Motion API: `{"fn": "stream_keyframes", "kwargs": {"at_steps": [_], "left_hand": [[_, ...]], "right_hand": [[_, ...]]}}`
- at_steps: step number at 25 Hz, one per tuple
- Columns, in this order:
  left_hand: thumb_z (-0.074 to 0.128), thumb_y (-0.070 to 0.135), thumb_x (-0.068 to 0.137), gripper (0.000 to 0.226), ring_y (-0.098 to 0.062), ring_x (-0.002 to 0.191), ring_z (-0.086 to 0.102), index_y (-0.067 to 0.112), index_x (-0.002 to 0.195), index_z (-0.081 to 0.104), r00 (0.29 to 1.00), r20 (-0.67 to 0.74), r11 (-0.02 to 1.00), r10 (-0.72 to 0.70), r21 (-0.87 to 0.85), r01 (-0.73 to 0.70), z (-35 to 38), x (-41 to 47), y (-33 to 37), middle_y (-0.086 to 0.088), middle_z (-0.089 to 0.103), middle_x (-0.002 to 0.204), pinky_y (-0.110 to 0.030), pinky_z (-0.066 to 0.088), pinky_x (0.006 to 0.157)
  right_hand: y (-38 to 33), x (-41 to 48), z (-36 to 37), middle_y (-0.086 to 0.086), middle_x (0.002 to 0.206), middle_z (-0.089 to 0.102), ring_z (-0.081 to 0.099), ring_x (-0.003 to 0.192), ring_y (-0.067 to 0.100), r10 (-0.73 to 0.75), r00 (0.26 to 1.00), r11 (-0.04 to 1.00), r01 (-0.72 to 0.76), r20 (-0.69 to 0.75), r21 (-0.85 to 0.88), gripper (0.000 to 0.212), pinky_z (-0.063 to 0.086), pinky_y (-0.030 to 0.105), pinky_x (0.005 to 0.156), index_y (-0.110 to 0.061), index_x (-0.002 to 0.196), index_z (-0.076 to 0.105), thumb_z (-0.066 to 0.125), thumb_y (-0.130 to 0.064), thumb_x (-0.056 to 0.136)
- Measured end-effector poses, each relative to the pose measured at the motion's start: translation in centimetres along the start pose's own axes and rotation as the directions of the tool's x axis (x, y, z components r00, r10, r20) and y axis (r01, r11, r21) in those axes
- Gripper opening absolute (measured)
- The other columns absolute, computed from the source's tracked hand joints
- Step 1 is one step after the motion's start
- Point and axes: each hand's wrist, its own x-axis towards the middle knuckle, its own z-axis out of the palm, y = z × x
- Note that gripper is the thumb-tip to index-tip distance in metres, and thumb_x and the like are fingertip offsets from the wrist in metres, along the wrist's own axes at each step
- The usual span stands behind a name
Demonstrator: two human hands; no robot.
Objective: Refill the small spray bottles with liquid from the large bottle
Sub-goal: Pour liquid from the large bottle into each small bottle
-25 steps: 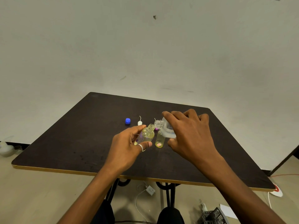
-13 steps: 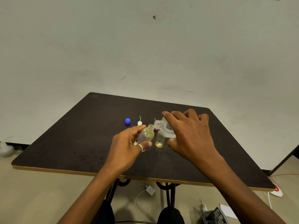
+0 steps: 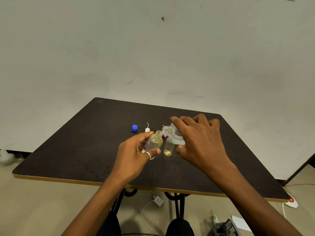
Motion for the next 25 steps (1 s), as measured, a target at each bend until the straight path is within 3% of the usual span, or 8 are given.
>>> {"fn": "stream_keyframes", "kwargs": {"at_steps": [9,20,25], "left_hand": [[0.081,0.024,0.076,0.06,0.019,0.1,0.057,0.028,0.132,0.059,1.0,-0.012,0.997,-0.017,-0.076,0.016,0.34,-0.19,0.1,0.017,0.066,0.121,0.002,0.042,0.076],[0.081,0.022,0.077,0.061,0.009,0.107,0.06,0.027,0.133,0.059,0.999,-0.021,0.991,-0.027,-0.128,0.024,0.59,-0.32,-0.07,0.015,0.067,0.123,-0.001,0.045,0.078],[0.082,0.022,0.076,0.059,0.009,0.104,0.062,0.026,0.131,0.061,0.999,-0.035,0.989,-0.026,-0.146,0.02,0.51,-0.33,-0.01,0.015,0.069,0.118,-0.004,0.047,0.081]], "right_hand": [[-0.08,0.25,-0.19,-0.004,0.129,0.059,0.054,0.107,0.028,0.005,1.0,1.0,-0.005,0.014,-0.001,0.079,0.039,0.046,0.08,-0.033,0.136,0.039,0.076,-0.043,0.067],[-0.14,0.55,-0.29,-0.004,0.134,0.056,0.052,0.112,0.028,-0.005,0.999,1.0,0.004,0.035,0.015,0.079,0.04,0.047,0.084,-0.034,0.137,0.035,0.074,-0.044,0.07],[-0.07,0.41,0.01,-0.01,0.14,0.052,0.05,0.116,0.023,0.047,0.997,0.987,-0.056,0.062,0.149,0.08,0.038,0.044,0.088,-0.039,0.142,0.032,0.07,-0.053,0.073]]}}
